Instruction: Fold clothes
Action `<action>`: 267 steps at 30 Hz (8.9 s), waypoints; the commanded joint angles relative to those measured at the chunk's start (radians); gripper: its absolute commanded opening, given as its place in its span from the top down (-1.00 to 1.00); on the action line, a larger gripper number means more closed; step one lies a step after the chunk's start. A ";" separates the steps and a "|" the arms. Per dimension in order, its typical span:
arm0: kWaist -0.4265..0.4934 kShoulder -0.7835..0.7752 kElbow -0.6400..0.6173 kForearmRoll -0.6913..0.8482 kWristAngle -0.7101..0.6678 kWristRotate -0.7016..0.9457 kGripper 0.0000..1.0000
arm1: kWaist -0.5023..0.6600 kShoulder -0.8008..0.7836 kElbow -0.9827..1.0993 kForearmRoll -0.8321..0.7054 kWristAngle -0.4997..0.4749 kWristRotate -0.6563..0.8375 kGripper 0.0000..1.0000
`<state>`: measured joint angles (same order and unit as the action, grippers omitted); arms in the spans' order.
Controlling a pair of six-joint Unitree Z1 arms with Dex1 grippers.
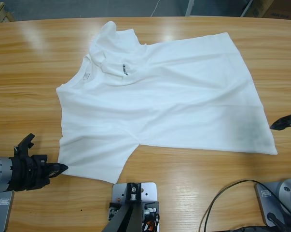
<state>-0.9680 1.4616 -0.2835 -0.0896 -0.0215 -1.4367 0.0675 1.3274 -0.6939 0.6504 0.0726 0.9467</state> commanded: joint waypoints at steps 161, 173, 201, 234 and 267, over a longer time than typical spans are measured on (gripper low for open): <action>-0.374 -0.196 -0.764 1.087 0.297 -0.367 1.00 | 0.459 -0.312 0.217 -0.181 -0.082 0.890 1.00; -0.115 -0.039 -0.854 0.947 0.304 -0.082 1.00 | 0.346 -0.182 0.172 -0.262 -0.101 0.767 1.00; 0.110 0.159 -0.869 0.703 0.291 0.287 1.00 | 0.089 0.005 0.119 -0.387 -0.070 0.543 1.00; 0.280 0.347 -1.068 0.623 0.262 0.496 1.00 | 0.084 0.094 0.152 -0.447 -0.080 0.541 1.00; 0.281 0.308 -0.933 0.654 0.219 0.438 1.00 | 0.054 -0.260 0.240 -0.480 0.005 0.107 -1.00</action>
<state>-0.6962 1.7677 -1.3248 0.5478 0.2293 -0.9535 0.1329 1.1016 -0.5124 0.1403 0.0548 1.0717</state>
